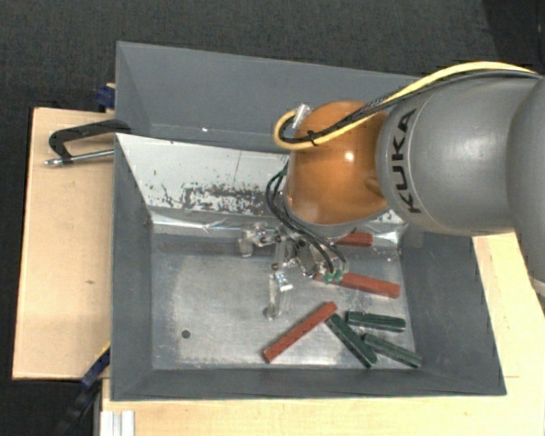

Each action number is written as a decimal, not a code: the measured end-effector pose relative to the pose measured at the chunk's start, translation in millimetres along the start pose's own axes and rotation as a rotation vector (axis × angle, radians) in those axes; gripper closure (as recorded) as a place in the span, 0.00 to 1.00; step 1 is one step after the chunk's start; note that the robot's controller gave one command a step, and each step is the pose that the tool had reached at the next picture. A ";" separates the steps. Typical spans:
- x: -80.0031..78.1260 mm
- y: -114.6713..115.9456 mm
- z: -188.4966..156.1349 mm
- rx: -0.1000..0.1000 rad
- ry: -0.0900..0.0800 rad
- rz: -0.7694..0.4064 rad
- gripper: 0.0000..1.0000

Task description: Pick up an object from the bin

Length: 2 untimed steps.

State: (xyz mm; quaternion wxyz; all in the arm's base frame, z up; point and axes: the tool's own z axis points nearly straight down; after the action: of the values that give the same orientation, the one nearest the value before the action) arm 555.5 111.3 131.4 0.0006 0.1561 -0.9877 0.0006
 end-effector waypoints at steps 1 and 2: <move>-2.9 14.6 11.5 -0.007 -0.004 -0.061 0.00; 25.5 -33.4 10.3 -0.002 -0.003 -0.320 0.00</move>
Offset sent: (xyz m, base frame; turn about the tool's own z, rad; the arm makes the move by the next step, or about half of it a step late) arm -0.0273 -0.0878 -0.0096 -0.5150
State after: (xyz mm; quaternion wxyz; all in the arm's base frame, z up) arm 541.6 71.6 121.1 -0.0006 0.3114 -0.9503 -0.0005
